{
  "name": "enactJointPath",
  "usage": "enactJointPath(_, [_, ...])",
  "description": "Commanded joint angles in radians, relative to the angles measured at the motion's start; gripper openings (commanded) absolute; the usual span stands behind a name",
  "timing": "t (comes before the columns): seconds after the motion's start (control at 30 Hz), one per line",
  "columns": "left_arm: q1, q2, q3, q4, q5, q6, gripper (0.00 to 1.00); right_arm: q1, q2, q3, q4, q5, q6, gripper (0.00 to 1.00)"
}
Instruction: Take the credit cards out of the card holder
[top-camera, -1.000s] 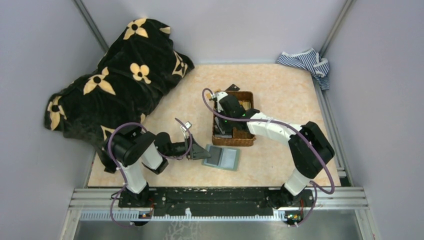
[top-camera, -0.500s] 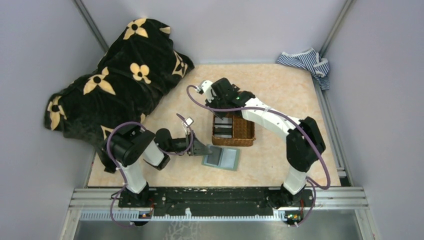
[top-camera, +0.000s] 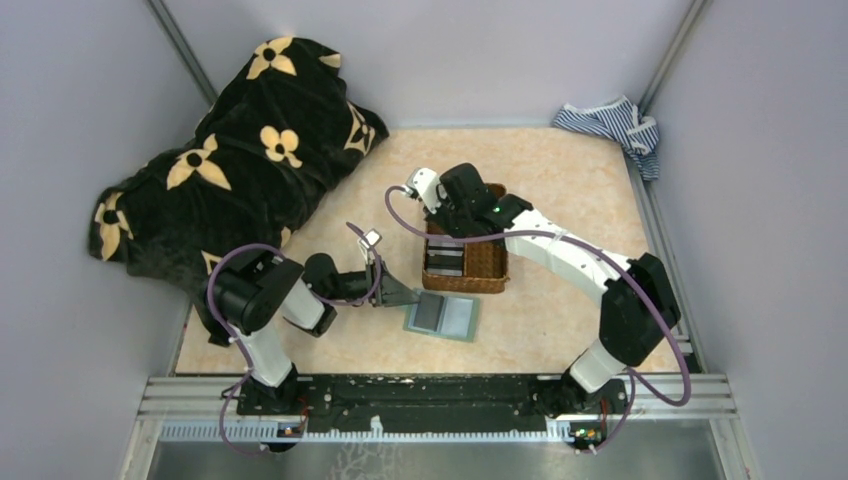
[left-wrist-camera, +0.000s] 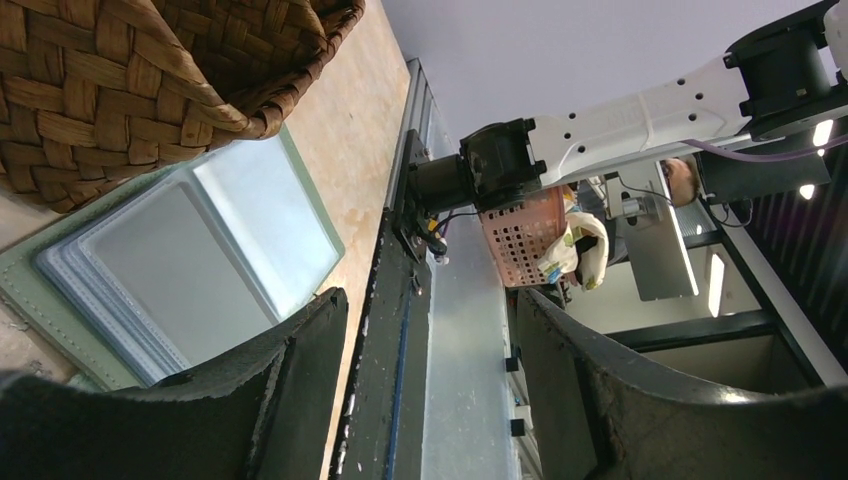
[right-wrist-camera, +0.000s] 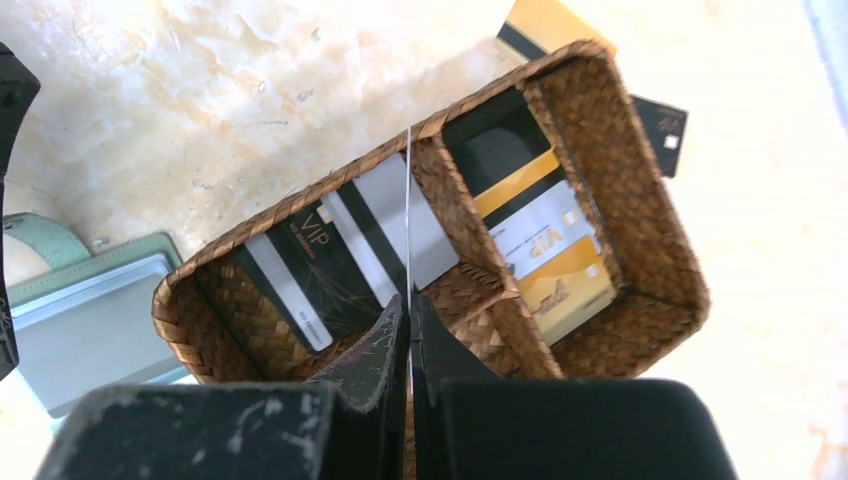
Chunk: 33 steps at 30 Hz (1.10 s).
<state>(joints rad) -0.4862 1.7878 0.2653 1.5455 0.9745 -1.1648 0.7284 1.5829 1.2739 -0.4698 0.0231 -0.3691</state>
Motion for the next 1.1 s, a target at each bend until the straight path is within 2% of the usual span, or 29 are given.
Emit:
enactJointPath(0.0, [0.009, -0.005, 0.018, 0.243, 0.03, -0.007, 0.69, 0.001, -0.051, -0.007, 0.037, 0.001, -0.088, 0.0])
enactJointPath(0.2, [0.011, 0.004, 0.024, 0.243, 0.035, -0.005, 0.69, -0.006, -0.062, -0.04, 0.011, -0.073, -0.156, 0.0])
enactJointPath(0.5, [0.017, 0.012, 0.022, 0.243, 0.042, 0.004, 0.69, -0.006, -0.001, -0.016, -0.039, -0.013, -0.23, 0.0])
enactJointPath(1.07, [0.042, 0.014, 0.014, 0.243, 0.065, 0.007, 0.69, -0.034, 0.24, 0.097, -0.048, 0.011, -0.29, 0.0])
